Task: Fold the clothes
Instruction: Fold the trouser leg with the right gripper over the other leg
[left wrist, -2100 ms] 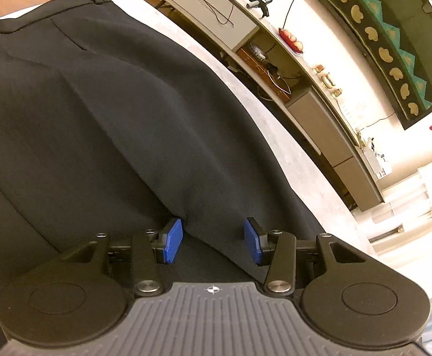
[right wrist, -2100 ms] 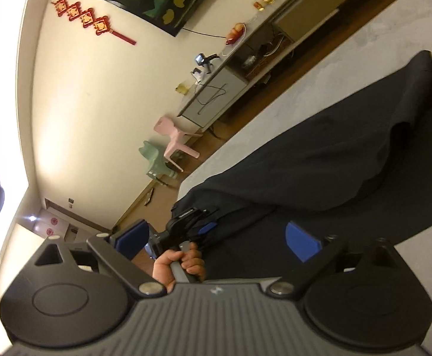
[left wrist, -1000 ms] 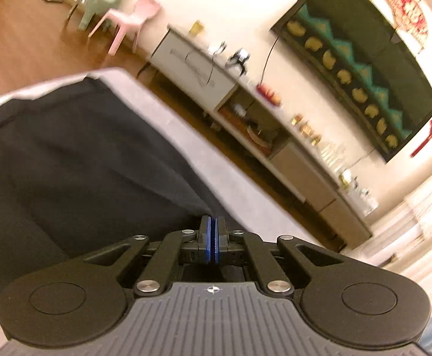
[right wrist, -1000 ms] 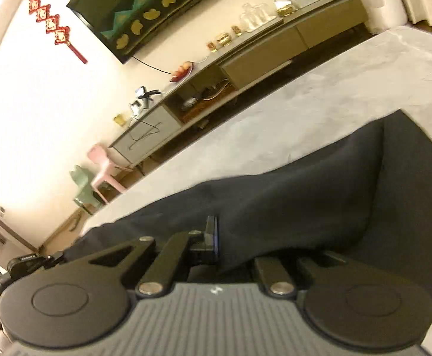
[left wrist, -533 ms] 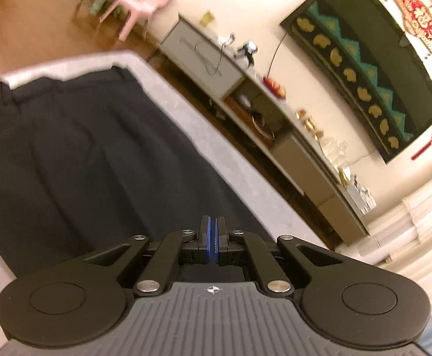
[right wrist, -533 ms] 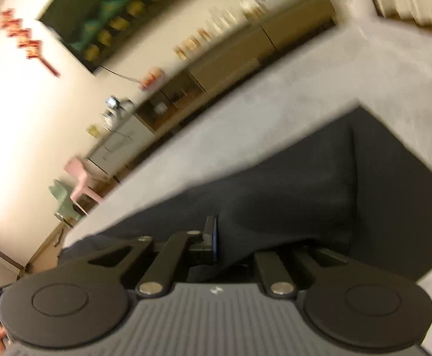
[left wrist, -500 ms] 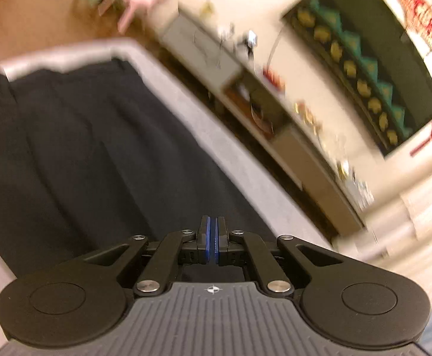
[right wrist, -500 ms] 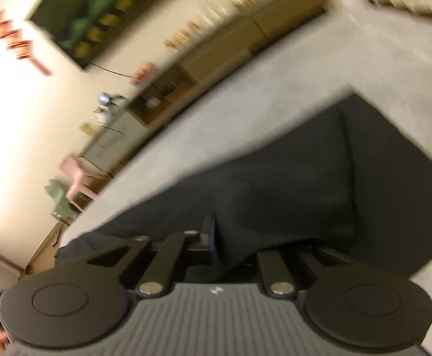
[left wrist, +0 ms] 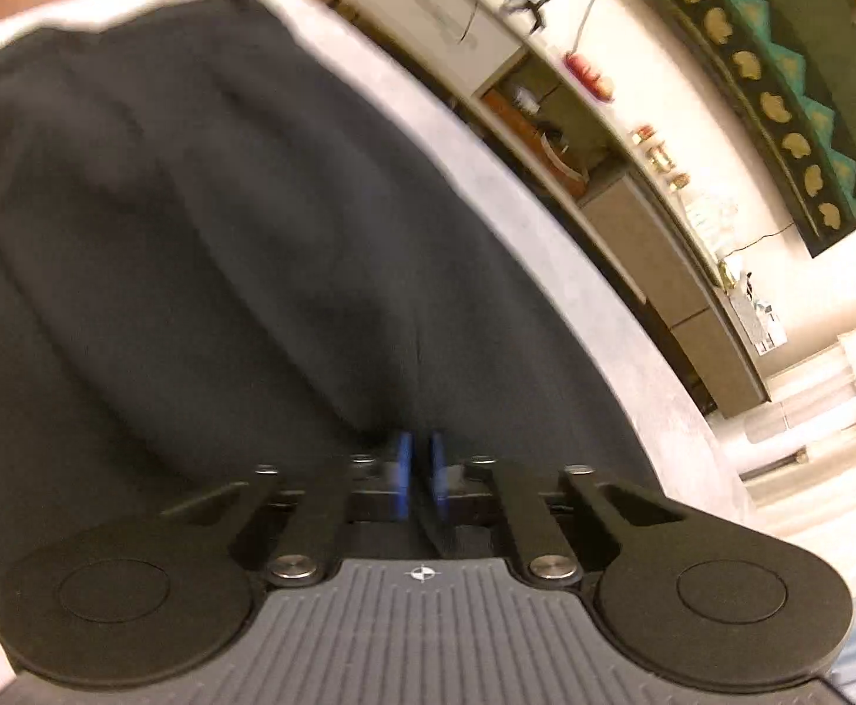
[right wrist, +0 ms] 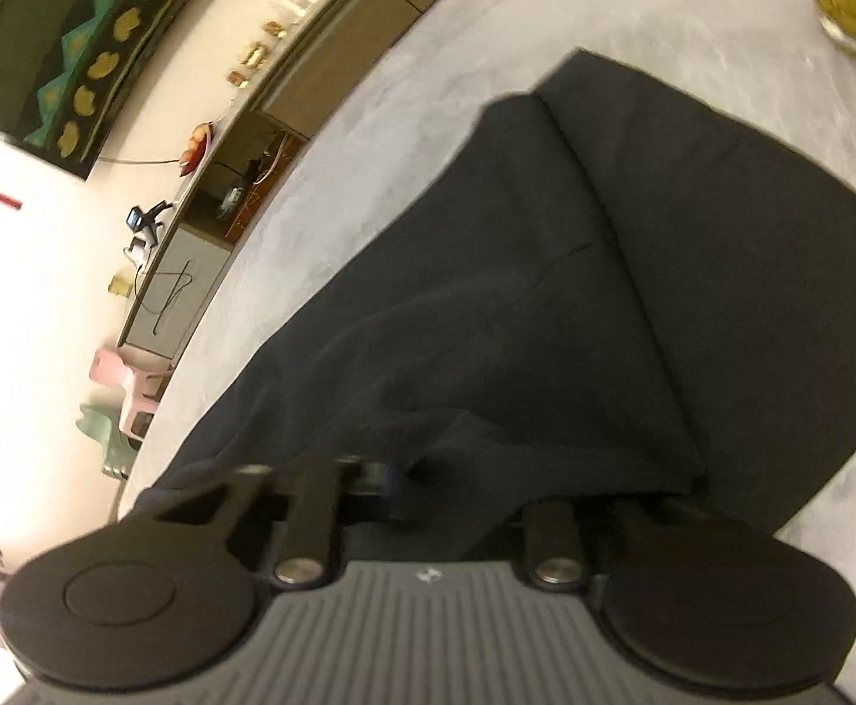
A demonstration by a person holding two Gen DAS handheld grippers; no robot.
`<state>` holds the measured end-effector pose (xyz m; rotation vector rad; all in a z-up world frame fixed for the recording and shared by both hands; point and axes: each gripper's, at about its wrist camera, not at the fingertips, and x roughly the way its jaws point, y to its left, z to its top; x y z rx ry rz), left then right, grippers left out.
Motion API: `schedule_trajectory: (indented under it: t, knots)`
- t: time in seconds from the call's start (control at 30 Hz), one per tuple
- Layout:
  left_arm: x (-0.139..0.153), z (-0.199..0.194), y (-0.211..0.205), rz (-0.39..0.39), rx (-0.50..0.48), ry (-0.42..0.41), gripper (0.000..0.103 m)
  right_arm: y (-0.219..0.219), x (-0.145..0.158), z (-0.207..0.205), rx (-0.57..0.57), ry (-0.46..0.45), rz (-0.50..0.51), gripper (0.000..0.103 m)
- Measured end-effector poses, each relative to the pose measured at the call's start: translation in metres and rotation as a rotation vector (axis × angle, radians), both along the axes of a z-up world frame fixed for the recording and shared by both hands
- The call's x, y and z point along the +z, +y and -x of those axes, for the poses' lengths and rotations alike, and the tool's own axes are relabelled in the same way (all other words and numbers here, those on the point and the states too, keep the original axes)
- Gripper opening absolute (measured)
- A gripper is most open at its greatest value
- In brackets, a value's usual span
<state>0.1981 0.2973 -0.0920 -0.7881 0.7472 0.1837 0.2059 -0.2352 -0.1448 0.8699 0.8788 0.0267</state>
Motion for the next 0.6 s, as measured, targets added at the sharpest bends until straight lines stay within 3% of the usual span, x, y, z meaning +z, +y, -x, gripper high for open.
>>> schedule_trajectory:
  t: [0.13, 0.2, 0.27, 0.33, 0.37, 0.5, 0.57, 0.6]
  knots:
    - [0.054, 0.045, 0.006, 0.005, 0.035, -0.195, 0.000, 0.008, 0.038, 0.018, 0.045, -0.189, 0.115, 0.003]
    - [0.079, 0.077, 0.010, -0.002, 0.054, -0.287, 0.000, 0.004, 0.037, 0.024, 0.042, -0.180, 0.103, 0.006]
    - [0.073, 0.088, 0.019, 0.000, 0.085, -0.250, 0.000, -0.002, 0.028, 0.028, 0.030, -0.136, 0.081, 0.013]
    - [0.067, 0.099, 0.027, 0.001, 0.116, -0.214, 0.000, -0.009, 0.016, 0.031, 0.011, -0.082, 0.041, 0.026]
    - [0.063, 0.104, 0.031, 0.003, 0.129, -0.190, 0.000, -0.014, 0.005, 0.029, -0.009, -0.038, -0.013, 0.039]
    - [0.031, 0.099, 0.039, 0.058, 0.127, -0.046, 0.000, -0.026, -0.020, 0.031, -0.103, 0.030, -0.147, 0.049]
    - [0.021, 0.089, 0.036, 0.078, 0.118, -0.003, 0.012, -0.029, -0.027, 0.032, -0.142, 0.030, -0.167, 0.050]
    - [0.017, 0.082, 0.034, 0.084, 0.111, 0.011, 0.030, -0.029, -0.029, 0.032, -0.154, 0.027, -0.171, 0.049]
